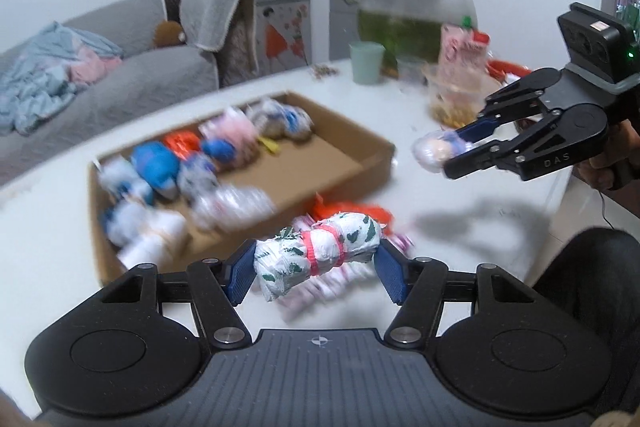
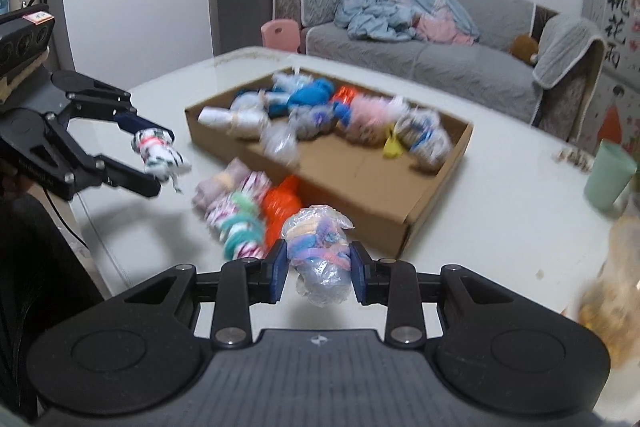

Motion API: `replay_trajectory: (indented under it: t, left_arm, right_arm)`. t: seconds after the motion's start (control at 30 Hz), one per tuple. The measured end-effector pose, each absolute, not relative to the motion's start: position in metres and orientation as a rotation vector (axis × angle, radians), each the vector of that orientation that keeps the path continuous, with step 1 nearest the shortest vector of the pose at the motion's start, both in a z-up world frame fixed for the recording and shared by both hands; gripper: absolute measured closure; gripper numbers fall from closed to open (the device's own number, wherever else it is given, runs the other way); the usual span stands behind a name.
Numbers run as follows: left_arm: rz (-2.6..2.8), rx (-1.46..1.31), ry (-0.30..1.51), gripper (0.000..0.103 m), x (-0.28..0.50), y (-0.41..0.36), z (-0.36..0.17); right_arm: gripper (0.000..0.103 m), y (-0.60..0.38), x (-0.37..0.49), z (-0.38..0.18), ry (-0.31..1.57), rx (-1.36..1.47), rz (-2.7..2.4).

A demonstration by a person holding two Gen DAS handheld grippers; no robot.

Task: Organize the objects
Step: 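Carry both sock rolls over the box and lower them inside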

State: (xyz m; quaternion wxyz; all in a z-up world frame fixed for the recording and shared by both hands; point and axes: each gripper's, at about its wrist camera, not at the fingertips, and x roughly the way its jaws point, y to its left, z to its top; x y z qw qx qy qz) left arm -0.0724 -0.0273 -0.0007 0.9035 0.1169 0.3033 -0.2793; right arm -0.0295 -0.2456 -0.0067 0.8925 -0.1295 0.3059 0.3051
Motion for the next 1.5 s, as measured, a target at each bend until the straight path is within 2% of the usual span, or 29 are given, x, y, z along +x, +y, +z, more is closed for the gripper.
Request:
replay_trajectory:
  t: [0.3,0.57,0.97,1.5]
  left_arm:
    - [-0.535,0.248,0.575,0.035,-0.010,-0.019,0.066]
    - [-0.547,0.242,0.596,0.035,0.057,-0.045,0.093]
    - [-0.596,0.325,0.749,0.035,0.110,-0.087,0.022]
    - [-0.577,0.326,0.887,0.035,0.140,-0.093,-0.051]
  right_arm:
    - [0.074,-0.246,0.020,0.046,0.560,-0.343,0.606]
    - [0.074,-0.226,0.073,0.068,0.544,-0.399,0.628]
    - [0.074,-0.208,0.120,0.024,0.658,-0.433,0.658]
    - [0.074,-0.190,0.143,-0.029,0.791,-0.478,0.715]
